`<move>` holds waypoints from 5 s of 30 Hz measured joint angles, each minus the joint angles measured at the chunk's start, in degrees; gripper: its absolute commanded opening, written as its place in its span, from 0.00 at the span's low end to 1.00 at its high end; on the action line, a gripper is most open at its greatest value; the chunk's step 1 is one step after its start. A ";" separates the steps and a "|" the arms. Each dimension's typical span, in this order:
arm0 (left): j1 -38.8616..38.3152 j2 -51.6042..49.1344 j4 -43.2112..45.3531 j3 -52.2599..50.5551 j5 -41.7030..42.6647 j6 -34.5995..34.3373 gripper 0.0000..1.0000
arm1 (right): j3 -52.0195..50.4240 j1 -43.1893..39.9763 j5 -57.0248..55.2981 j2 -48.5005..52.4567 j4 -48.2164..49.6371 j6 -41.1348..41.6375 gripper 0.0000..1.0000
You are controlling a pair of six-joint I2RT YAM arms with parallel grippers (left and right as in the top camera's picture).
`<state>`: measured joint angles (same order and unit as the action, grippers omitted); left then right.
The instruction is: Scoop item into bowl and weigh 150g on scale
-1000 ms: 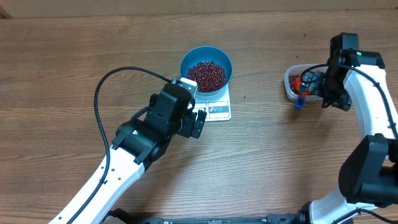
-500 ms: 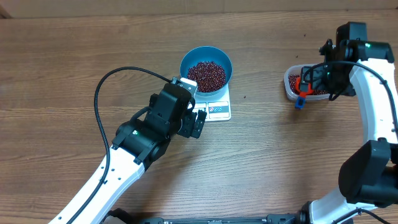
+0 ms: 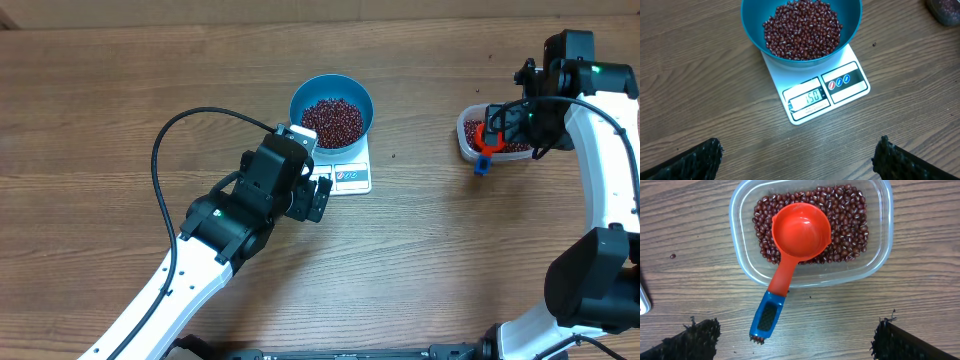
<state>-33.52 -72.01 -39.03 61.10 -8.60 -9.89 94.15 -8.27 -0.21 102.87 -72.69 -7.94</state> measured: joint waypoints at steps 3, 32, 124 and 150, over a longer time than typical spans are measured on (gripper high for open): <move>0.00 0.00 -0.02 0.00 0.00 0.00 1.00 | 0.00 0.00 0.00 0.00 -0.02 -0.02 1.00; 0.00 0.00 -0.02 0.00 0.00 0.00 1.00 | 0.00 0.00 0.02 0.00 2.54 -0.04 1.00; 34.01 71.25 34.67 -60.61 10.10 11.65 1.00 | 0.02 0.00 0.04 0.00 2.58 -0.04 1.00; 34.01 71.25 34.69 -60.61 10.10 11.98 1.00 | 0.02 0.00 0.02 0.00 2.56 -0.04 1.00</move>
<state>0.49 -0.75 -4.34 0.49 1.50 2.09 94.17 -8.27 -0.19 102.87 -70.13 -7.99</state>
